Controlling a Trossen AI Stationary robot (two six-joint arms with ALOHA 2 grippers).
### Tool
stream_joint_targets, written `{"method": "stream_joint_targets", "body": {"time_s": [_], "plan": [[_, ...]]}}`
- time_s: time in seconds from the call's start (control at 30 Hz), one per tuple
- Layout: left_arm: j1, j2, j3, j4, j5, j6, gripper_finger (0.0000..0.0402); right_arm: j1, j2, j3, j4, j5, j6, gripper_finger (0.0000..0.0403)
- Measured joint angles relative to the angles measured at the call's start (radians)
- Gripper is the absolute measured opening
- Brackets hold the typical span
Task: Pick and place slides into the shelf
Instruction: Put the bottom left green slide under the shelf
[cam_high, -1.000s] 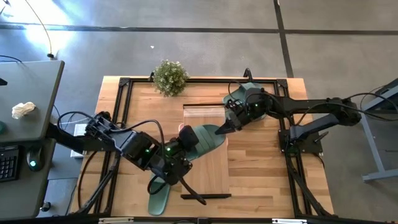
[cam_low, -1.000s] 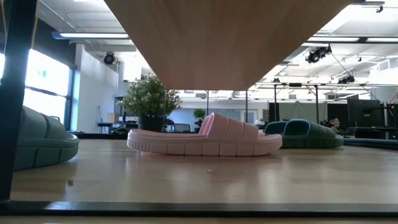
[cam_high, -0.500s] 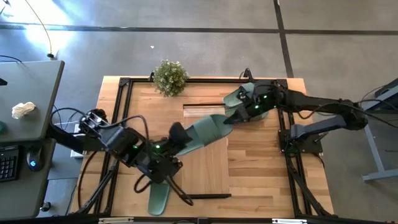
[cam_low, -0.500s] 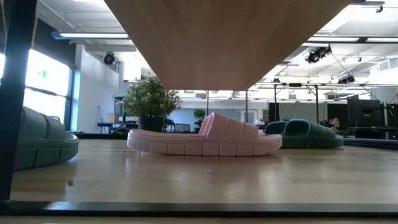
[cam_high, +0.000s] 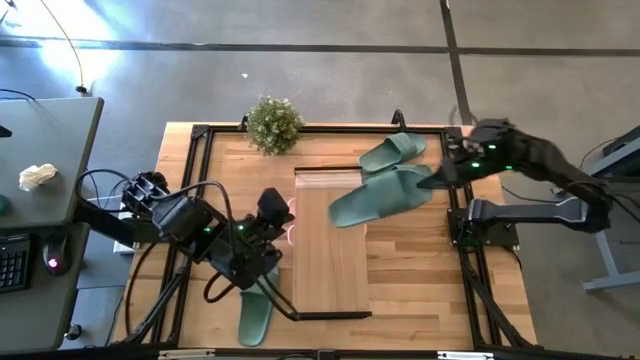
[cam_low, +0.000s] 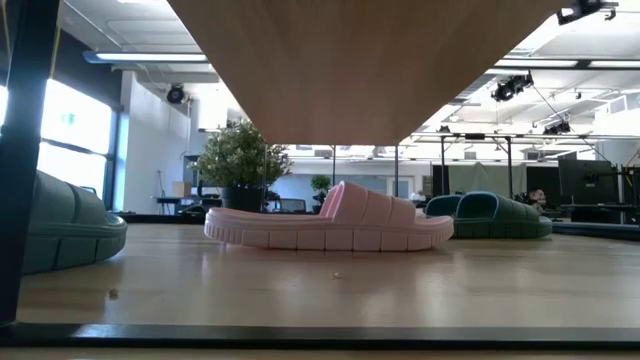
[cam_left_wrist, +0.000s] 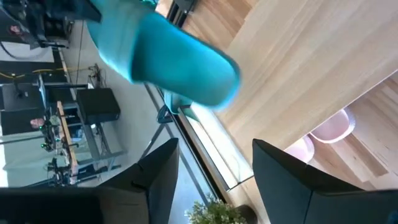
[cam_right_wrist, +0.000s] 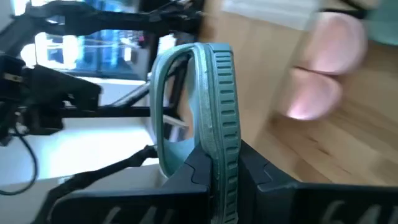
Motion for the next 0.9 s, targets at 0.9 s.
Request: {"method": "stream_joint_targets", "body": {"time_s": [0.9], "plan": [[0.000,0.001,0.000,-0.015,0.032,-0.071,0.0166,0.002,-0.201,-0.089,-0.625,0.009,0.078,0.0005]]}}
